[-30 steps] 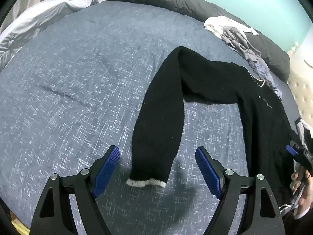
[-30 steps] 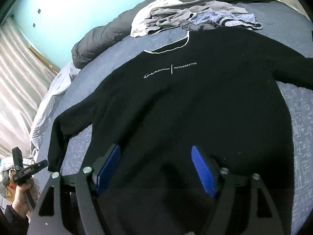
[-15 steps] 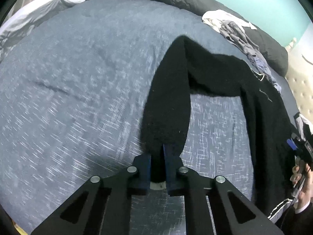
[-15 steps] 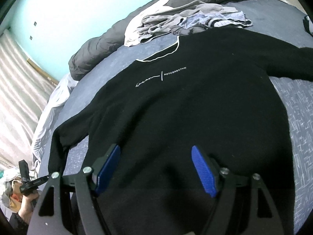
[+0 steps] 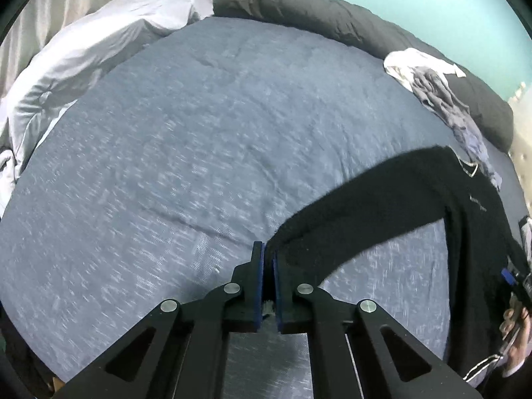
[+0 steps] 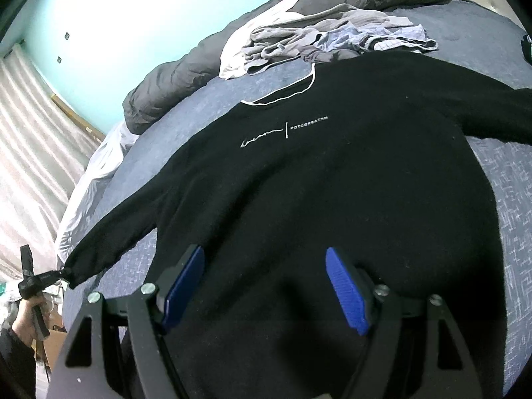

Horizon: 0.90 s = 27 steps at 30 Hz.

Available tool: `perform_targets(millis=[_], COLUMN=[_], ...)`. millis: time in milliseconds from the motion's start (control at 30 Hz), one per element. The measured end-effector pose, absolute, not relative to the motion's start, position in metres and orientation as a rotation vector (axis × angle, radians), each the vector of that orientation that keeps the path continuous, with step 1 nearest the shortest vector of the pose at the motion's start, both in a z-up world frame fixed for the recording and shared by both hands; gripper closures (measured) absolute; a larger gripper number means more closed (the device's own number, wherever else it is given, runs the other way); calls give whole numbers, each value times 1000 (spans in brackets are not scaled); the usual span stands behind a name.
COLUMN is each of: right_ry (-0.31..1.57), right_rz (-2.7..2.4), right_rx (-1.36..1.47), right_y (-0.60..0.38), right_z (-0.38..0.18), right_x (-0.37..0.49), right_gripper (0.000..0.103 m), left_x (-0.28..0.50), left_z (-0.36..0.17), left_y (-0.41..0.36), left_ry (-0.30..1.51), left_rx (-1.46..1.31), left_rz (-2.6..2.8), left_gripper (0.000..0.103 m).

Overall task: Fold clothes
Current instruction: 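Grasp the white-cuffed sleeve with the left tool and drag it outward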

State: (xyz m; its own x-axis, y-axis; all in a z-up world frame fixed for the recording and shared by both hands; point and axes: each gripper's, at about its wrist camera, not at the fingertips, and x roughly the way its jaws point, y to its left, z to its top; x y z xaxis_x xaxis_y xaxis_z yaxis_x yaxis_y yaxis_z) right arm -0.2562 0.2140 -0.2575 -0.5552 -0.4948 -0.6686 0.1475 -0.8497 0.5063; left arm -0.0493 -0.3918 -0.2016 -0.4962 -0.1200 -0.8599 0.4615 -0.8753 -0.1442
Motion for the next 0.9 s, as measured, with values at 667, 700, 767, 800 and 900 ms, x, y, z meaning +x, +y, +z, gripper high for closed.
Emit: perform_targets(millis=[667, 700, 767, 800, 900], right_ry=[-548, -547, -551, -552, -561], right_rz=[-2420, -2420, -2419, -2419, -2419], right_rx=[1214, 1215, 1214, 1214, 1217], right_y=[207, 207, 207, 207, 208], right_z=[-257, -257, -257, -257, -257], right_x=[-257, -256, -256, -256, -257], right_gripper=[26, 26, 26, 26, 26], left_x=[-42, -37, -30, -31, -41], left_z=[-237, -236, -234, -234, -235], left_y=[-443, -445, -448, -445, -424], left_ry=[598, 596, 608, 625, 591], left_rx=[1329, 1304, 1264, 1263, 1320], left_rz=[-2269, -2254, -2228, -2240, -2304], left_gripper=[87, 87, 87, 87, 86])
